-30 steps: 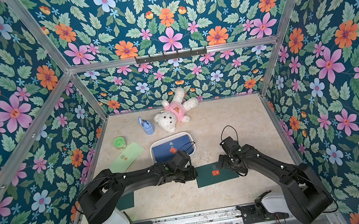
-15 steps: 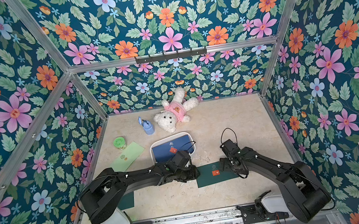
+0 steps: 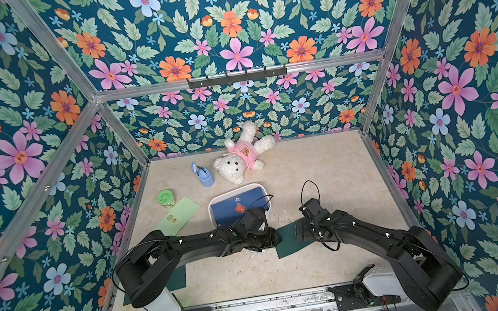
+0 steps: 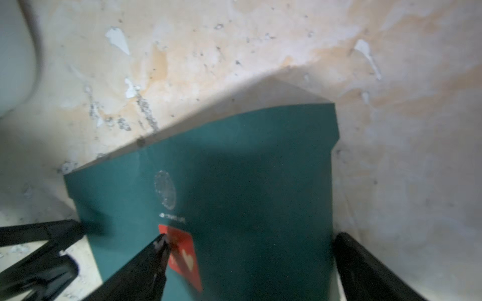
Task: Put the sealed envelopes into the storage box
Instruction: Pick up the envelope from the center of the board.
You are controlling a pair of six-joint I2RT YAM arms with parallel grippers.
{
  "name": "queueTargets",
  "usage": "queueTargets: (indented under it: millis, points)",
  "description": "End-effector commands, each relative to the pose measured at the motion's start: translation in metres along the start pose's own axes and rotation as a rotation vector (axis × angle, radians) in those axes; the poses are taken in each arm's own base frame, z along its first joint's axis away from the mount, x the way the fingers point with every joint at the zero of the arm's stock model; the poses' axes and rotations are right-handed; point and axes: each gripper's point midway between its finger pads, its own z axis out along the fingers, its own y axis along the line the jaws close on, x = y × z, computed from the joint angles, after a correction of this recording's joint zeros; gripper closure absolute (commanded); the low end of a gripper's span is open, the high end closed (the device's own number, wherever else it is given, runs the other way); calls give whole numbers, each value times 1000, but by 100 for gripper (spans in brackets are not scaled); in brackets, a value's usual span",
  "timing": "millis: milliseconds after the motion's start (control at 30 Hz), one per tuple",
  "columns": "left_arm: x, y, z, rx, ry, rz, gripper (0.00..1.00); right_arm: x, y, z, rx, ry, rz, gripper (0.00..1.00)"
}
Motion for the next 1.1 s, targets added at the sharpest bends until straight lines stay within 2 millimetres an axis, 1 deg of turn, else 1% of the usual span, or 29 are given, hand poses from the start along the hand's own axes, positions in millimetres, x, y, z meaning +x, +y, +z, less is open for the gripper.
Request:
queueTargets:
  millis: [0, 67, 167, 267, 433, 533, 600, 700, 767, 833, 933, 1067]
  points:
    - [17, 28, 3, -104, 66, -4, 51, 36, 17, 0, -97, 178, 19, 1]
    - [14, 24, 2, -95, 68, 6, 51, 39, 15, 0, -80, 188, 8, 1]
    - [8, 20, -3, -93, 65, 36, 52, 43, 7, 1, -29, 195, 1, 10]
    - [-2, 14, -16, -95, 56, 92, 52, 44, 2, 1, -10, 186, 7, 16]
    - [-19, 2, -43, -73, 72, 205, 52, 46, 3, -1, -27, 165, 16, 20]
    - [-31, -17, -51, -8, 72, 316, 52, 52, 2, 0, -24, 169, 8, 20]
    - [-31, -38, -50, 82, 111, 434, 53, 54, 4, -1, -25, 171, -6, 20]
    - [-33, -52, -44, 127, 166, 590, 55, 58, 6, -2, -25, 173, -19, 20]
    - [-38, -54, -38, 136, 185, 675, 55, 59, 6, -3, -24, 171, -21, 20]
    - [-46, -54, -33, 159, 197, 709, 54, 59, 5, -3, -23, 170, -21, 20]
    - [-52, -51, -26, 174, 227, 758, 54, 59, 4, -4, -17, 171, -24, 20]
    - [-46, -52, -18, 223, 268, 804, 53, 58, 6, -5, -28, 165, -21, 20]
